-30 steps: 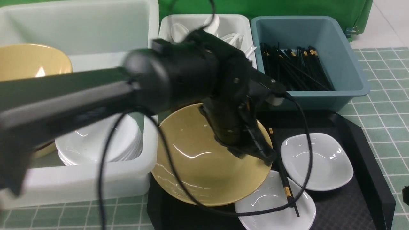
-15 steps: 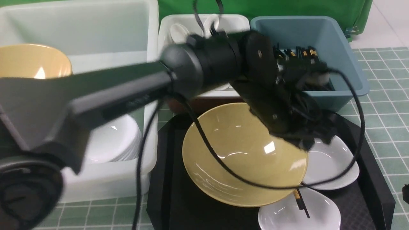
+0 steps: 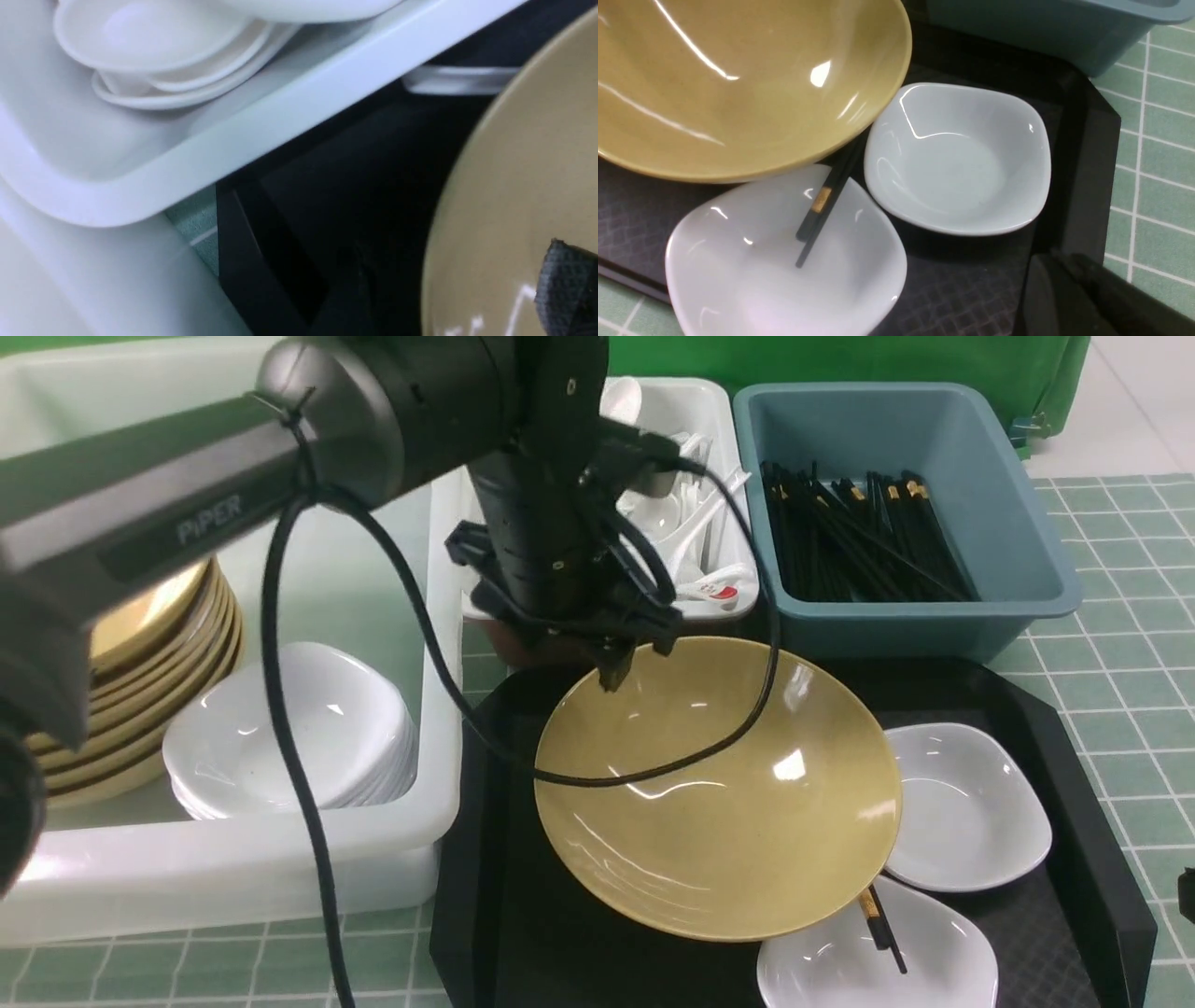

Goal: On blue table put chopsticks spoon bowls plates into blue grey white boxes.
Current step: 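Grasp the large bowl on the tray by its rim, then place the tan bowl onto the bowl stack in the left bin with the left gripper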

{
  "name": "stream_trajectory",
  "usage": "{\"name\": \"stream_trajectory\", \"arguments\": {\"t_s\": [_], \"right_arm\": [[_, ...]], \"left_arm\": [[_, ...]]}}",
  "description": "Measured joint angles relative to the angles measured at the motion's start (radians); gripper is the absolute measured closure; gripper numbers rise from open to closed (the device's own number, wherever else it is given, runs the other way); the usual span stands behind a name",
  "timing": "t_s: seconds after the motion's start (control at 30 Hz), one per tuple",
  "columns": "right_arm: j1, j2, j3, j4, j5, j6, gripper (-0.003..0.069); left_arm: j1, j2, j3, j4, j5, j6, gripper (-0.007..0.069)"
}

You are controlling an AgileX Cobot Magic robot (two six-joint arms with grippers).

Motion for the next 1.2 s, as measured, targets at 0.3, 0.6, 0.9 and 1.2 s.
{"name": "stream_trajectory", "arguments": {"t_s": [0.3,0.6,0.9,1.2], "right_arm": [[0.0,0.0,0.0,0.0,-0.005,0.0,0.0616],[0.0,0.0,0.0,0.0,-0.002,0.0,0.0613],[0.0,0.0,0.002,0.0,0.001,0.0,0.061],[0.0,0.0,0.004,0.0,0.001,0.0,0.0607]], "left_arm": [[0.0,0.134,0.0,-0.09,0.0,0.068,0.0191],[0.003,0.069,-0.006,-0.187,0.03,0.14,0.0564],[0.035,-0.208,0.001,-0.155,-0.006,0.245,0.0618],[0.698,-0.432,0.001,-0.362,0.03,0.289,0.0619]]}}
